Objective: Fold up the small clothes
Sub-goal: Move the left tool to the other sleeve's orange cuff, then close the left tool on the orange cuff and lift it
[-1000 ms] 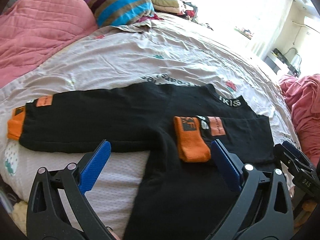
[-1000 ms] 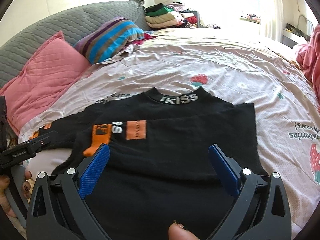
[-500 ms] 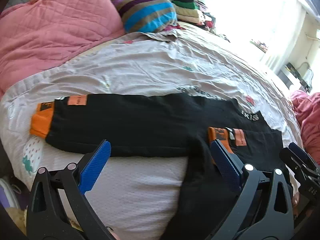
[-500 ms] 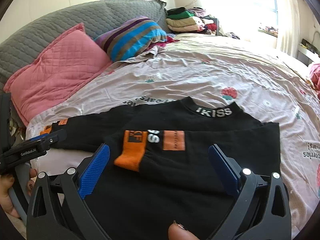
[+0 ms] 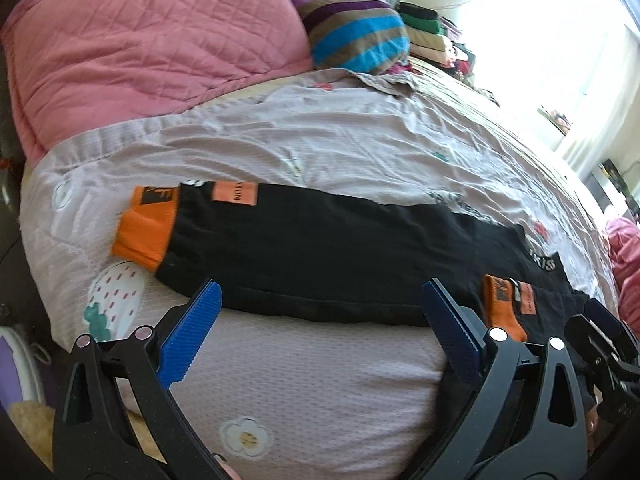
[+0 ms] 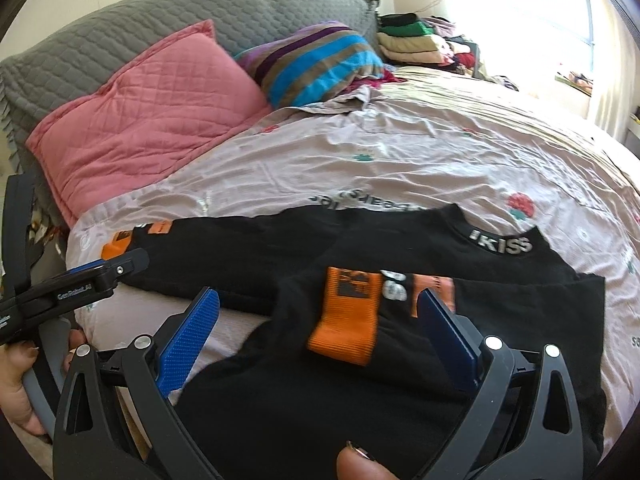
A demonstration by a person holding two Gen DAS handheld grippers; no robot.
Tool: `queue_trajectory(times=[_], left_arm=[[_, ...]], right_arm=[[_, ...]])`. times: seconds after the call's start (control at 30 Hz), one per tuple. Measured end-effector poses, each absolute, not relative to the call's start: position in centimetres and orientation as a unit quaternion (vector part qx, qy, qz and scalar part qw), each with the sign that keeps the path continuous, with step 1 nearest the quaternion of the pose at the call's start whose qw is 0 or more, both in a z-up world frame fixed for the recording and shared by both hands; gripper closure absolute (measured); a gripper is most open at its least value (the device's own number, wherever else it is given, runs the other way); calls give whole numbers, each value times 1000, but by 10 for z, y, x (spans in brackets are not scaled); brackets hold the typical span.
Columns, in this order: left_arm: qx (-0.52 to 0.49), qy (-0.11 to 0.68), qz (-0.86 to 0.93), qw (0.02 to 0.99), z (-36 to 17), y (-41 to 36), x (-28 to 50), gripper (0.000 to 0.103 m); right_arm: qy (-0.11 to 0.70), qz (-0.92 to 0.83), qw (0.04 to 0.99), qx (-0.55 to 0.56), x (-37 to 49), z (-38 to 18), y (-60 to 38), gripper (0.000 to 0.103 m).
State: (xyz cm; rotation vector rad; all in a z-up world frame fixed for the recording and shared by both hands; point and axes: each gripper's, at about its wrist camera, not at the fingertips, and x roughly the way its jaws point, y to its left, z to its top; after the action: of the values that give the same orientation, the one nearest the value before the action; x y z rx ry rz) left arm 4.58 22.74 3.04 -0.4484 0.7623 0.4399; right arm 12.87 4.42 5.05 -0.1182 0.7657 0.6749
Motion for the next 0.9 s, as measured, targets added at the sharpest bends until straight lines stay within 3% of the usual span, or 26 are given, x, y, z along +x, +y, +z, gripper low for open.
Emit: queue_trajectory(times=[0.83, 0.87, 0.9], left_arm=[[-328, 348, 310, 821, -26, 333, 25, 10], [-329, 342, 313, 823, -25, 334, 26, 11], [-329, 337, 316, 824, -24, 335, 26, 19]], right_arm=[[388, 376, 837, -91, 118, 22, 127, 5], [390, 375, 836, -89, 119, 21, 127, 5], [392, 373, 836, -88, 120, 19, 126, 5]])
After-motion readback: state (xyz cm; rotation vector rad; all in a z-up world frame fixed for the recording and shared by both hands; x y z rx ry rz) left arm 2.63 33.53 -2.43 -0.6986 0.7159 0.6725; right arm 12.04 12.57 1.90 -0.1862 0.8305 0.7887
